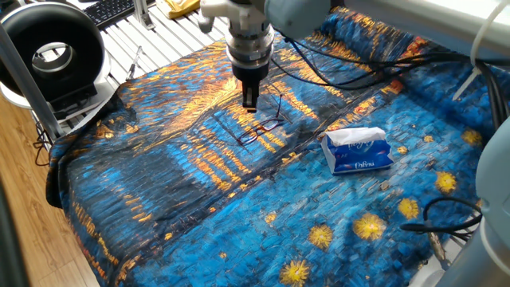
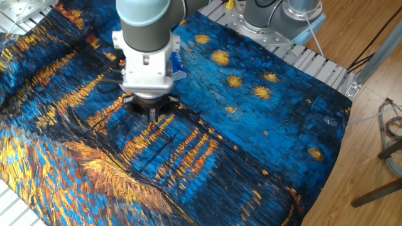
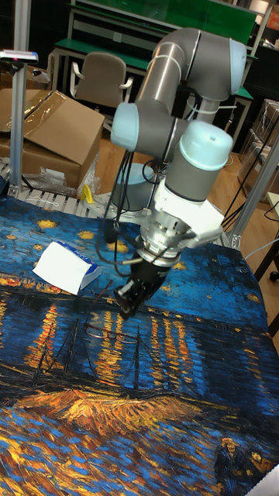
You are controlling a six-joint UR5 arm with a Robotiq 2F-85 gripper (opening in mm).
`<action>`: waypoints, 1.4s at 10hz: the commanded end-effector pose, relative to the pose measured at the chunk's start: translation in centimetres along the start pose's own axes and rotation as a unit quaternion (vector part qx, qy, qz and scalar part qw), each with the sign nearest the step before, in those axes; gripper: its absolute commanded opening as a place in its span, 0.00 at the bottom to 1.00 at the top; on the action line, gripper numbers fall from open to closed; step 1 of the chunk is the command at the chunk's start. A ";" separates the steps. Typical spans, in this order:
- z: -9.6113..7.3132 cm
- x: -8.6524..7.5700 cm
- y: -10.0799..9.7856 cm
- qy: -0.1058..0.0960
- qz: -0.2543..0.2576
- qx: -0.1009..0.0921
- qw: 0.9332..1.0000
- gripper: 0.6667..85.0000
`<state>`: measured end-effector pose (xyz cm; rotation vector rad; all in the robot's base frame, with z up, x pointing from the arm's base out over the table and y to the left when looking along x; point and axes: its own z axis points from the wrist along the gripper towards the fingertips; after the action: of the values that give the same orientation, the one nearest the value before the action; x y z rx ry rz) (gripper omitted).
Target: Unfold the leg of the glasses (with one hand)
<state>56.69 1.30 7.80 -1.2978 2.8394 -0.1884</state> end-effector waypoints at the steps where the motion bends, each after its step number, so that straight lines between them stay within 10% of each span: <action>1: 1.8 -1.1 -0.7 -0.028 -0.096 0.010 0.995 0.32; 14: 5.0 1.5 -0.8 -0.014 -0.212 0.031 0.977 0.42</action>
<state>56.86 -0.97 3.44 -1.8447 2.4905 -0.2635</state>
